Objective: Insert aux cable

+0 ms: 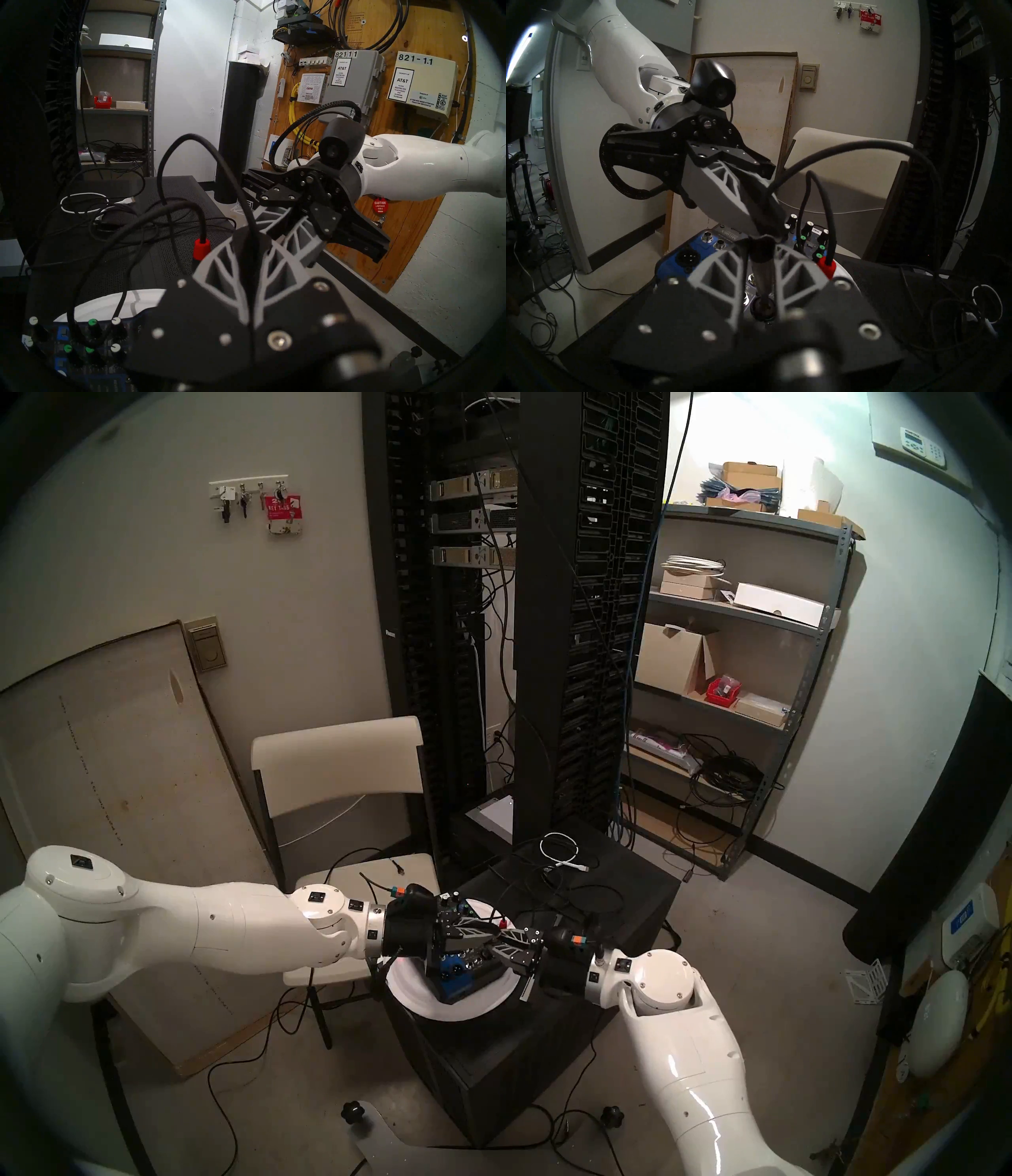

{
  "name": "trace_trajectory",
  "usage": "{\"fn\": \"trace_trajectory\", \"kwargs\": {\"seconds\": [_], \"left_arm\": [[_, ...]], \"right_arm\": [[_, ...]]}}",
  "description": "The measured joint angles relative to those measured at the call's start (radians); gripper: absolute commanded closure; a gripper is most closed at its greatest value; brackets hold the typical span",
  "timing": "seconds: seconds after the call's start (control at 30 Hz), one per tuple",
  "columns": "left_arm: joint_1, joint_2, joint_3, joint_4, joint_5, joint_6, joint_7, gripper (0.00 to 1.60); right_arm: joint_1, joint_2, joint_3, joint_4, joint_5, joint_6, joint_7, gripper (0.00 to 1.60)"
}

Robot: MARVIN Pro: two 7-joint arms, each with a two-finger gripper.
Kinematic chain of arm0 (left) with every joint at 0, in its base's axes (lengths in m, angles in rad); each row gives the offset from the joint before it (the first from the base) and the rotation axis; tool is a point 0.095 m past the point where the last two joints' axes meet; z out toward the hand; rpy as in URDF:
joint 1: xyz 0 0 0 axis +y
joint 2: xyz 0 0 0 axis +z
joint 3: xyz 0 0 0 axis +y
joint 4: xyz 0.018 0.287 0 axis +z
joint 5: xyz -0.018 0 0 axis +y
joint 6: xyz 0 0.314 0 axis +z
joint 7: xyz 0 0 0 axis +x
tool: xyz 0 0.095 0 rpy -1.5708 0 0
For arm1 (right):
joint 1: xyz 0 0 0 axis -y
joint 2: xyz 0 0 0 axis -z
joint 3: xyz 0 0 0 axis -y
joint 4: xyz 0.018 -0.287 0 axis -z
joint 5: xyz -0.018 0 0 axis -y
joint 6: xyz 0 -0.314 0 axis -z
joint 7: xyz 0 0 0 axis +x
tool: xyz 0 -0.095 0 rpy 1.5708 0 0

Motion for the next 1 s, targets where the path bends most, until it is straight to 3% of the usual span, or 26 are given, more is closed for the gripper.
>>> {"fn": "trace_trajectory", "kwargs": {"seconds": [0.7,0.73,0.77,0.8,0.93,1.0], "left_arm": [[-0.006,0.000,0.013,0.001,-0.012,-0.010,-0.003,1.60],[-0.006,0.000,0.014,0.001,-0.013,-0.010,-0.003,1.51],[-0.007,0.000,0.015,0.001,-0.013,-0.010,-0.003,1.25],[-0.007,0.000,0.016,0.001,-0.014,-0.011,-0.003,1.25],[-0.009,0.000,0.020,0.000,-0.014,-0.011,-0.001,0.88],[-0.009,0.000,0.028,0.001,-0.013,-0.010,0.003,0.78]], "right_arm": [[0.004,0.001,-0.004,-0.001,-0.007,0.004,0.001,1.60],[0.004,0.001,-0.004,-0.001,-0.007,0.004,0.001,1.60],[0.004,0.001,-0.005,-0.001,-0.008,0.004,0.001,1.60],[0.004,0.001,-0.005,-0.001,-0.008,0.004,0.001,1.60],[0.005,0.001,-0.006,-0.001,-0.009,0.004,0.001,1.60],[0.006,0.000,-0.009,-0.001,-0.009,0.004,0.002,1.60]]}}
